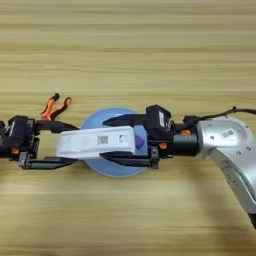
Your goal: Move the objects on the table
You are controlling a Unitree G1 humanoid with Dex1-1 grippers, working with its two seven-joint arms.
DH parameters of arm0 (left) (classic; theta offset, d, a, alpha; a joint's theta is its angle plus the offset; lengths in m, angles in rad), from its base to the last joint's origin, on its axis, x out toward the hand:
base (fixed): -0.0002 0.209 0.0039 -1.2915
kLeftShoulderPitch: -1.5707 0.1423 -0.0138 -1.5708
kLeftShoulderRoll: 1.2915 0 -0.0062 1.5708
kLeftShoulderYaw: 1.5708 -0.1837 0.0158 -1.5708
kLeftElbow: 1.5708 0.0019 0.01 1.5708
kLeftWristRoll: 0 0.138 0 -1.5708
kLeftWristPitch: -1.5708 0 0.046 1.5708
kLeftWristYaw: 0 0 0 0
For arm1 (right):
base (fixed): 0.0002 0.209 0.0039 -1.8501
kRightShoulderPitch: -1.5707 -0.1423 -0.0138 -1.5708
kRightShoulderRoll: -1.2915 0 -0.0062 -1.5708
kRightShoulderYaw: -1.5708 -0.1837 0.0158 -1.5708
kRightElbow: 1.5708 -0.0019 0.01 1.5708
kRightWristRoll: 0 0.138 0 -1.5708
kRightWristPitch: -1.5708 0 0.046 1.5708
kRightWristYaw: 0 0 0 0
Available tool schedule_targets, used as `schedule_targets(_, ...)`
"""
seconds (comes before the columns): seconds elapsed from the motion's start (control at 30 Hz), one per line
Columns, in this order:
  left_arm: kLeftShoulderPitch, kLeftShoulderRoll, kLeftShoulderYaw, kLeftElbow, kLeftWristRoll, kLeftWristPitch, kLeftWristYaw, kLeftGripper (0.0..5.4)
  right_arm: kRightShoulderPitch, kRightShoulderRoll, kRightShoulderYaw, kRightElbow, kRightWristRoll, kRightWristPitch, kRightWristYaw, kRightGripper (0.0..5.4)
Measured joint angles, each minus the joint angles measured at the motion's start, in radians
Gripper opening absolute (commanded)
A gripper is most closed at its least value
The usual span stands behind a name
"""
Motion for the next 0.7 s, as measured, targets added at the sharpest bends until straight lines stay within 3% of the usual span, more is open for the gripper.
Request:
schedule_targets(0.47, 0.0, -0.003, 0.0, 0.0, 0.003, 0.001, 0.0, 2.84, 0.003, 0.0, 0.0, 0.0, -0.001, -0.003, 0.0, 2.98)
schedule_targets(0.7, -0.002, -0.013, 0.002, 0.0, 0.002, 0.0, 0.017, 3.6, 0.014, 0.0, 0.012, 0.001, -0.018, -0.004, -0.001, 2.9)
